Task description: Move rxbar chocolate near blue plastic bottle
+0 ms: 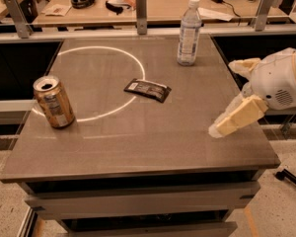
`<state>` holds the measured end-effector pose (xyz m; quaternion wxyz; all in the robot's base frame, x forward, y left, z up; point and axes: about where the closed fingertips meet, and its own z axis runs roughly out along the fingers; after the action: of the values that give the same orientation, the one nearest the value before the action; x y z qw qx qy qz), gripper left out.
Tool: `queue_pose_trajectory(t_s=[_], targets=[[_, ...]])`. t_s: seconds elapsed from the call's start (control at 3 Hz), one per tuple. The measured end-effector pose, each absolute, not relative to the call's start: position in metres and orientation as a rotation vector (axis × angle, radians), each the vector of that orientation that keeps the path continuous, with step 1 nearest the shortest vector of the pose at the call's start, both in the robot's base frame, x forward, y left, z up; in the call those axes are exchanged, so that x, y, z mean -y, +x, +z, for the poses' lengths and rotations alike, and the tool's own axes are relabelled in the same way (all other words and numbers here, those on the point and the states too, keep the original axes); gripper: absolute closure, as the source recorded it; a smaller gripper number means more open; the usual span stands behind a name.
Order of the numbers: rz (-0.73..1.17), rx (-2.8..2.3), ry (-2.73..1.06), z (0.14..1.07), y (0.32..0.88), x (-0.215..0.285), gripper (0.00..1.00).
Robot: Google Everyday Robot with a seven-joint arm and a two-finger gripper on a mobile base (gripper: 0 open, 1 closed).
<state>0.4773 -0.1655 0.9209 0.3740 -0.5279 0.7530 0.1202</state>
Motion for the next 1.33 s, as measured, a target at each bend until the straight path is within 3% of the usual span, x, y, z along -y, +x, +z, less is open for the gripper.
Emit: queue_pose_trajectory(t_s=[1.33], targets=[[0.445,-1.859,-1.277,0.876,0.520,0.081,0.00]])
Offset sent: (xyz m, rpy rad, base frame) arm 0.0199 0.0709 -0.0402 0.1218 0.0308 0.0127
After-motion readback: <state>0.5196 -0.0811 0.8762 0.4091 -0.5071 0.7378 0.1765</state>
